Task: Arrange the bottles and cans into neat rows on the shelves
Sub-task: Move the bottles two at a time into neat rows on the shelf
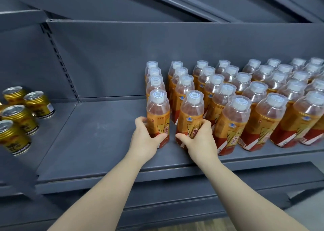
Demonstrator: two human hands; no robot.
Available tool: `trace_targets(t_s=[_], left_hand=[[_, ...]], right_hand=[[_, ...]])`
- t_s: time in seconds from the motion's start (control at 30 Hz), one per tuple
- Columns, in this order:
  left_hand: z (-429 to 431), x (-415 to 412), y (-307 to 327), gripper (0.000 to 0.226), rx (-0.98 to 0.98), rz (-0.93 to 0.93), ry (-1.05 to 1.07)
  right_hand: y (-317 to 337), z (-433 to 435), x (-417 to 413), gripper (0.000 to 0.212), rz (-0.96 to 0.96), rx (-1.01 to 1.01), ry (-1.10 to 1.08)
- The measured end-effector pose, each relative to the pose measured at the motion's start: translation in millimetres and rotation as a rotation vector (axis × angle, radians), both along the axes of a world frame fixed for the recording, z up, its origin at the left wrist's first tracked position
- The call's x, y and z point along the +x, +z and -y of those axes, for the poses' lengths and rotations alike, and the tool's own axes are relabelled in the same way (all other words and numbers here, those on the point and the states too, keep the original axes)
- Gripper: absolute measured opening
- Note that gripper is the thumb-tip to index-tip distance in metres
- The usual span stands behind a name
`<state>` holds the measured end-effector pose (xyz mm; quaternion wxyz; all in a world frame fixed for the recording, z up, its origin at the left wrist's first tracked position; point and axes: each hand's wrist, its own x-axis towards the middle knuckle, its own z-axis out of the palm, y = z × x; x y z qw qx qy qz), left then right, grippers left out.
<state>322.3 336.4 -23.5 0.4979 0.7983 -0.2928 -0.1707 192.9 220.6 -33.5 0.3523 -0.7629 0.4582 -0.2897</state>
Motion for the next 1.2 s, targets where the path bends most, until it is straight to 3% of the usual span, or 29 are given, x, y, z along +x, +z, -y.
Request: trace_targets(t_s=[0.23, 0.47, 0.73, 1.2], left_hand=[[0, 0, -4, 0.069, 0.051, 0.076, -0.046], [10, -2, -5, 0.079, 0.06, 0.148, 0.03], [10, 3, -2, 0.063, 0.067, 0.089, -0.003], [19, 20, -7, 0.063, 0.087, 0.057, -0.092]], right_hand=[[-1, -2, 7, 0.093, 0.004, 0.0, -0.008], [-3, 0, 3, 0.071, -0.112, -0.006, 0.037], [2, 8, 12, 0.068, -0.146, -0.007, 0.01], [6, 13, 18, 0.066, -0.185, 0.006, 0.022]])
